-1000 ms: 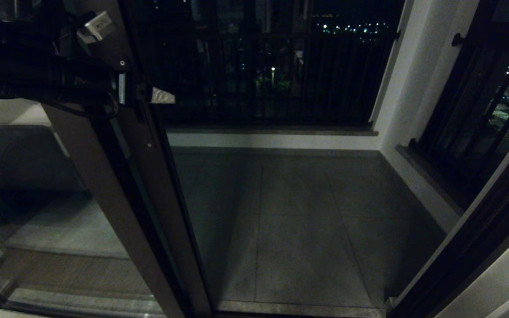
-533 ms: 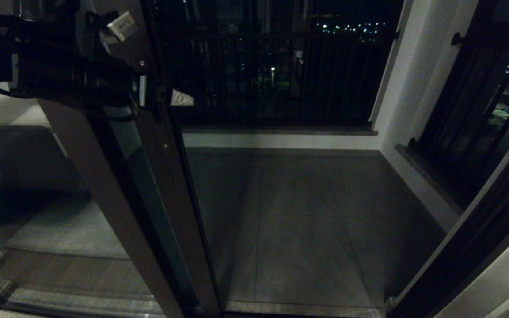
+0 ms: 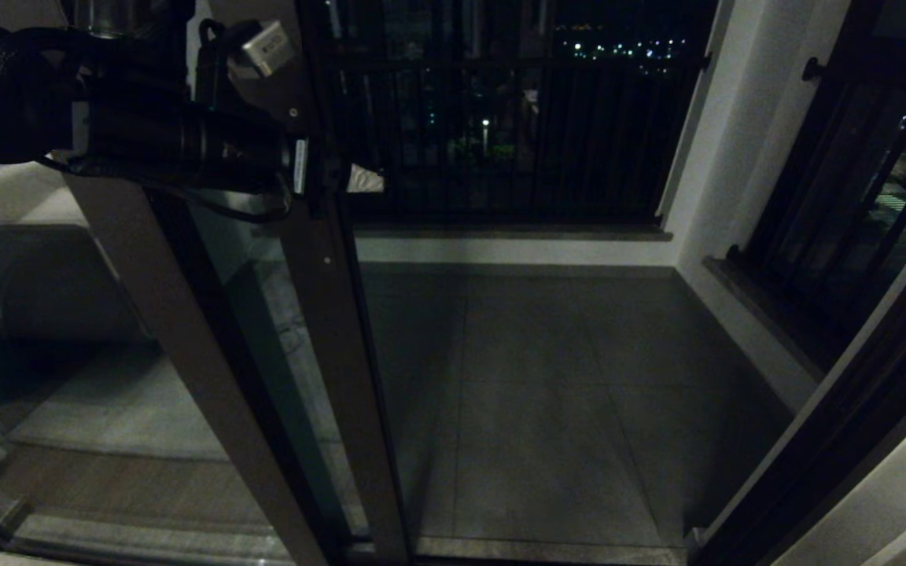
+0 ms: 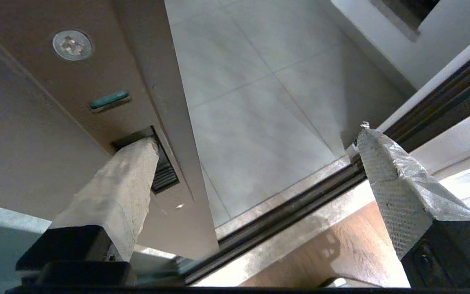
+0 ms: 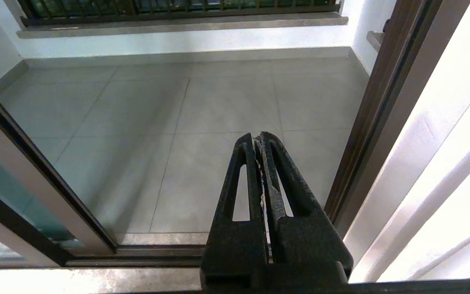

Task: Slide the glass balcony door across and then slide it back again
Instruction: Close the slid door

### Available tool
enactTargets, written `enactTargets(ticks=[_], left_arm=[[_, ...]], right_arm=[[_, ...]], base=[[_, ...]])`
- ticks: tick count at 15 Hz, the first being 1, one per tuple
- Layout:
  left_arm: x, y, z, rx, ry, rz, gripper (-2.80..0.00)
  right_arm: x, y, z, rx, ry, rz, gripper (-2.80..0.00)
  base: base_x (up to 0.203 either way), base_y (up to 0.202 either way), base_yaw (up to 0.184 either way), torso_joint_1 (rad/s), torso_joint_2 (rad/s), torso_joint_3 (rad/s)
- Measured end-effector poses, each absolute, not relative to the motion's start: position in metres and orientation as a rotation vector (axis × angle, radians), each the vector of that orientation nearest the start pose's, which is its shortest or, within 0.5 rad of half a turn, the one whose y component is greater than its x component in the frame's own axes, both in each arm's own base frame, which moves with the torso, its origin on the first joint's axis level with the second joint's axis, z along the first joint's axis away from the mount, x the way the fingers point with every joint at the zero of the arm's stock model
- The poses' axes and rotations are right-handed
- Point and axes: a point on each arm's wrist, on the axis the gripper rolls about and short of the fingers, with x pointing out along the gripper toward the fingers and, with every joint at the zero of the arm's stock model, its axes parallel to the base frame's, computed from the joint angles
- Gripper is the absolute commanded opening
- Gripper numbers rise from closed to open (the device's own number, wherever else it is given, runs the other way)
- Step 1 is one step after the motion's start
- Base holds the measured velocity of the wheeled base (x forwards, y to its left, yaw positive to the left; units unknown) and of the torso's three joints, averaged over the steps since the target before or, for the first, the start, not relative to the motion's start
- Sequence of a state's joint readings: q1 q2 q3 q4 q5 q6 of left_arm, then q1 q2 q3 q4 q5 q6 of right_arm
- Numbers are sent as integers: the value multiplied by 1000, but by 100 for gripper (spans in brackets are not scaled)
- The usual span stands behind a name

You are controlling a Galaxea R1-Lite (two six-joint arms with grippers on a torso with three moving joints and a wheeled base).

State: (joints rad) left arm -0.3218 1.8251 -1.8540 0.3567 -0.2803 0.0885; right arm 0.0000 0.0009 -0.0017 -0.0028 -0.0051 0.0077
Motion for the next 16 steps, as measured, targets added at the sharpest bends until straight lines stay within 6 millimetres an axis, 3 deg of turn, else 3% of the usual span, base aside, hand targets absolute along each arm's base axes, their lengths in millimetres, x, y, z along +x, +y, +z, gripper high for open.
enactTargets(ticks=[16], left_arm=[[325, -155, 331, 90, 285, -617, 0]], right_arm=[[-23, 0, 76, 8, -4, -5, -280]], base=[[0, 0, 0, 0, 0, 0]])
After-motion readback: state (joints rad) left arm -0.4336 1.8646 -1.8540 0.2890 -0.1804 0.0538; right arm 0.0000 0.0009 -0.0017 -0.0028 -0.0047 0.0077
